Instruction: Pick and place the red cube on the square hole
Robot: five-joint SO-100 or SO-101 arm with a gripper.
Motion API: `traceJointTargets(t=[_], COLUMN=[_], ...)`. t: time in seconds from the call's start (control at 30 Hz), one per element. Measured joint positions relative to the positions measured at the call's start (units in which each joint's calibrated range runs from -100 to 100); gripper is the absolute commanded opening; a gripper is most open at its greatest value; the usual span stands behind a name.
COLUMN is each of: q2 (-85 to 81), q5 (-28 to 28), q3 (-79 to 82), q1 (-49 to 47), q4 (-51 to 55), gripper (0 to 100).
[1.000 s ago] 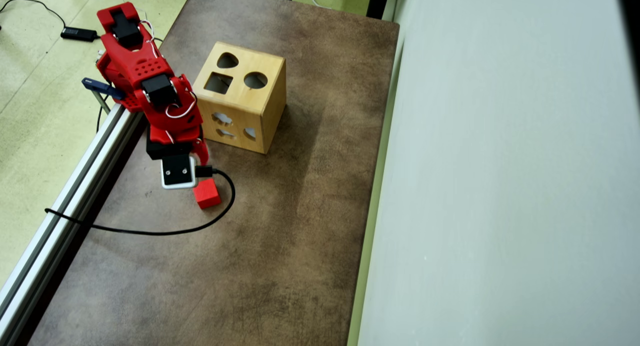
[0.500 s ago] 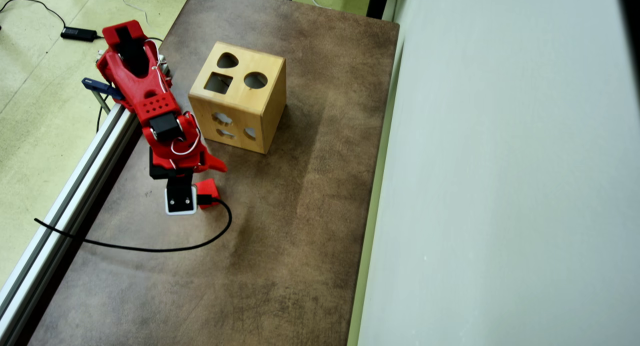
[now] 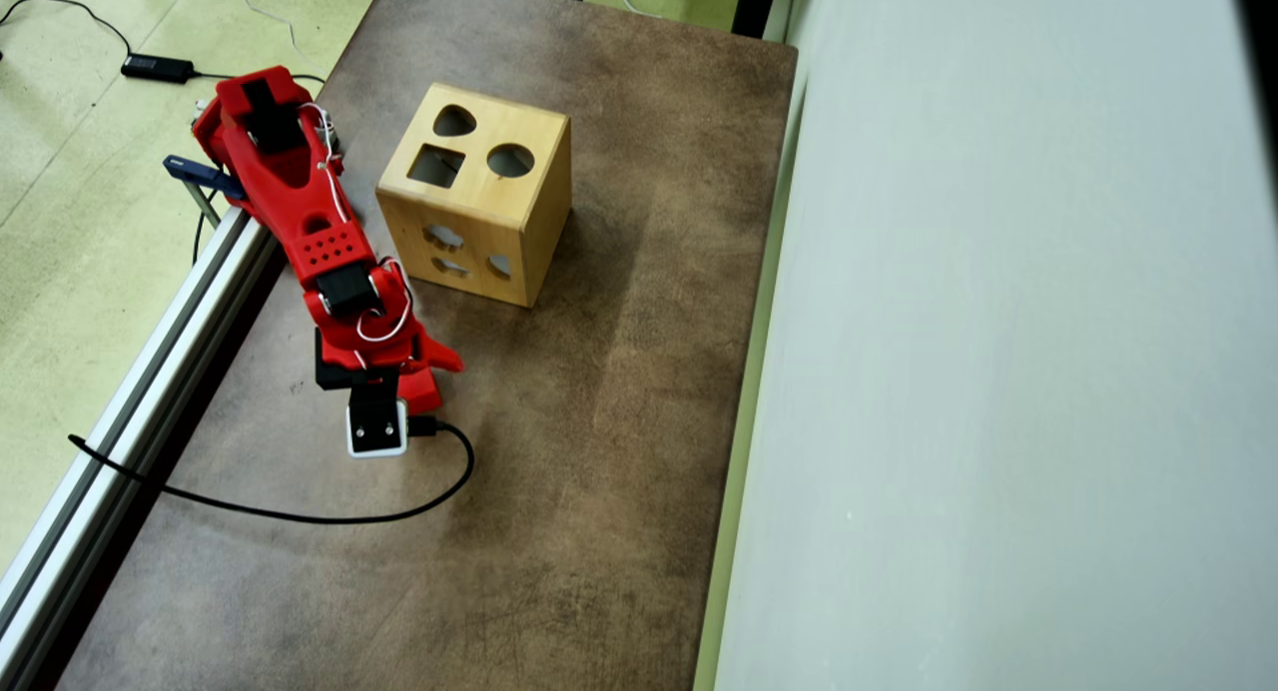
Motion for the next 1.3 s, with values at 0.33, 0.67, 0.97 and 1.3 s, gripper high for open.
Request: traceJointTargets(t=[0.33,0.67,0.97,1.3], q2=[2.1,2.2,4.0,4.2], q5=[2.1,2.1,2.1,2.1], q3=[0.0,0.0,0.0,0.0], q1=[0.0,-0.7,-0.9,-0.9], q4=[0.0,-0.1,-0.1,-5.2], gripper=[39,39,39,39])
